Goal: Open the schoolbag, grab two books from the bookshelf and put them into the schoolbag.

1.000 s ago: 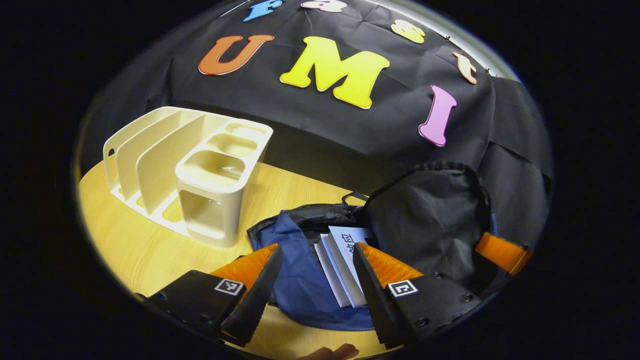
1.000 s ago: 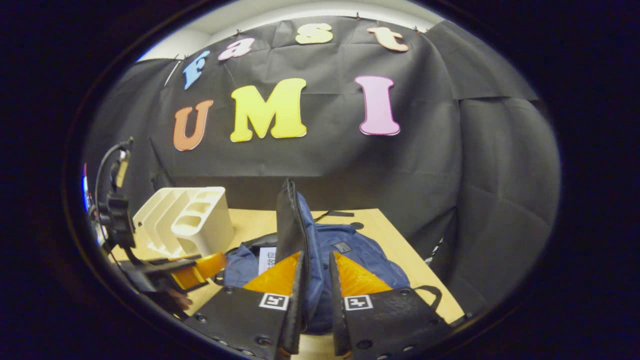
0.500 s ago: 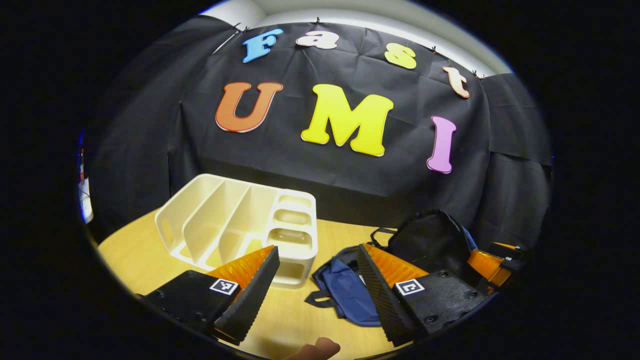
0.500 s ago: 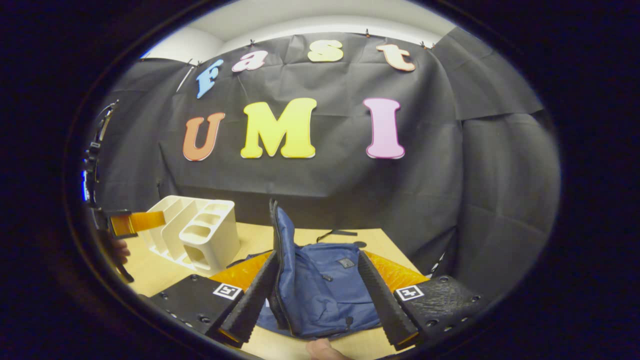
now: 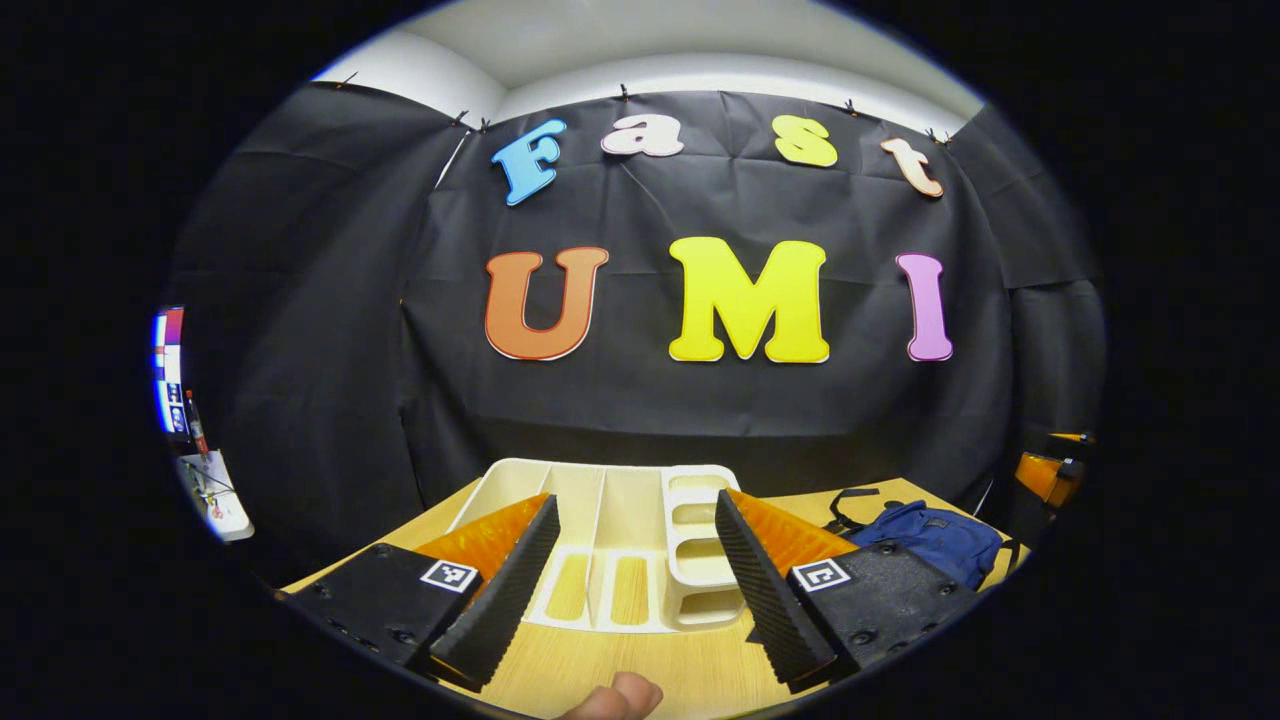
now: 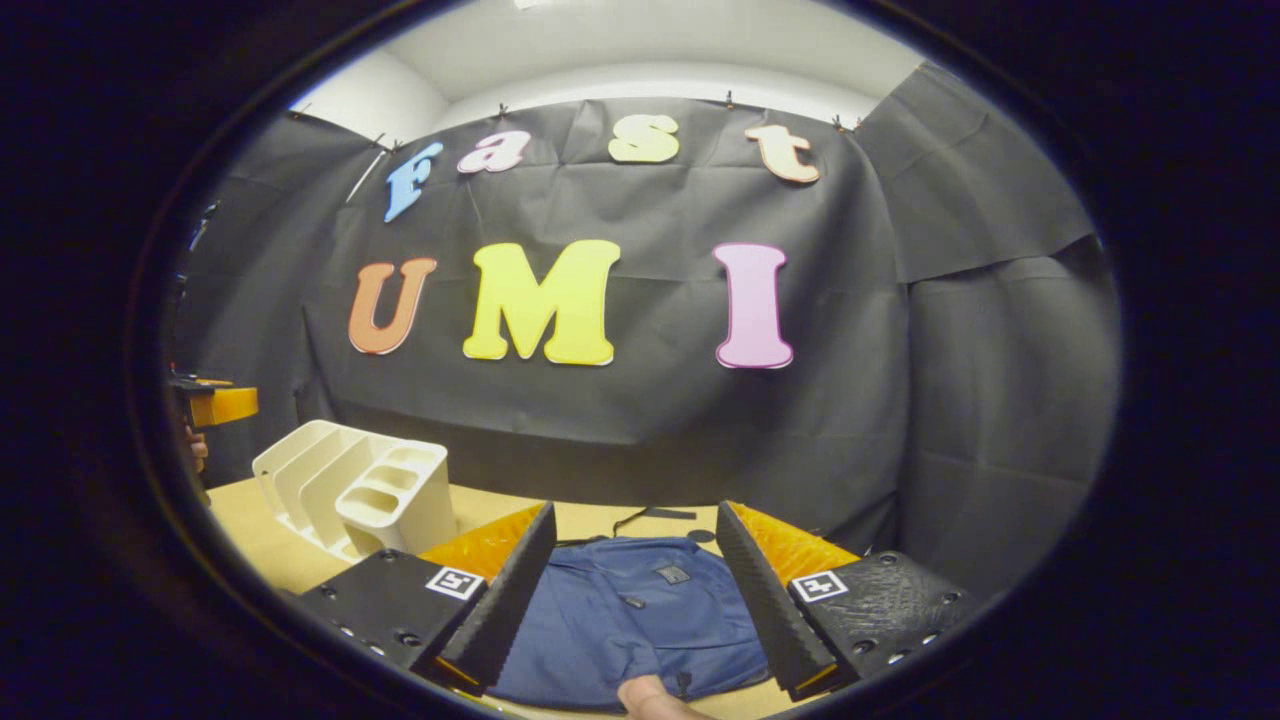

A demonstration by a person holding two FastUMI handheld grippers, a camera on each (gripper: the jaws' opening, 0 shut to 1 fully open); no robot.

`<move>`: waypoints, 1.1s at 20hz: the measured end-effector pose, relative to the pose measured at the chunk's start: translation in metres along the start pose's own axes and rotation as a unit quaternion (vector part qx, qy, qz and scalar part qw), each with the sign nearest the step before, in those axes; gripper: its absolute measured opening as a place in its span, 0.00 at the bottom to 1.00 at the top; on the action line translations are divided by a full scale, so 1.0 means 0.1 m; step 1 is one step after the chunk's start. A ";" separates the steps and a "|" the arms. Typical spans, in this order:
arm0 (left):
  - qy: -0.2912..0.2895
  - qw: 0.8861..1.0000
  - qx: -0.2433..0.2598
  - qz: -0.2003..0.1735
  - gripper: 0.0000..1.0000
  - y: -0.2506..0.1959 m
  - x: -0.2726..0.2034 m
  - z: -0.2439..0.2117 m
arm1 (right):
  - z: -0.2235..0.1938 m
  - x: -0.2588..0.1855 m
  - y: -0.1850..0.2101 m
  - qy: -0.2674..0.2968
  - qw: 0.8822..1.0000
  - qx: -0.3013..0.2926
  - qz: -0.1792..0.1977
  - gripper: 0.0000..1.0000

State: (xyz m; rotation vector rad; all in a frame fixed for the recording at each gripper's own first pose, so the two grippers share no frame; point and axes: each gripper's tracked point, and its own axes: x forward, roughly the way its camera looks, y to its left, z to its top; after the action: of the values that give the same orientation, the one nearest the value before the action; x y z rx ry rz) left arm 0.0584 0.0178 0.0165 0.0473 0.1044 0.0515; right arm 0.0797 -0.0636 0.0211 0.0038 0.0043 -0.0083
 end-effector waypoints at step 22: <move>0.000 0.999 -0.029 0.023 0.98 0.38 -0.45 -0.09 | -0.01 -0.19 0.57 0.005 0.999 -0.001 0.039 0.99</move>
State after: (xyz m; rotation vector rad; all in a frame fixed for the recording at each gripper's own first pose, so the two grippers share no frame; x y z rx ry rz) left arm 0.0111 0.0534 0.0144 -0.0076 0.1019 0.1008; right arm 0.0608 -0.0065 0.0203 0.0018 0.0147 0.0702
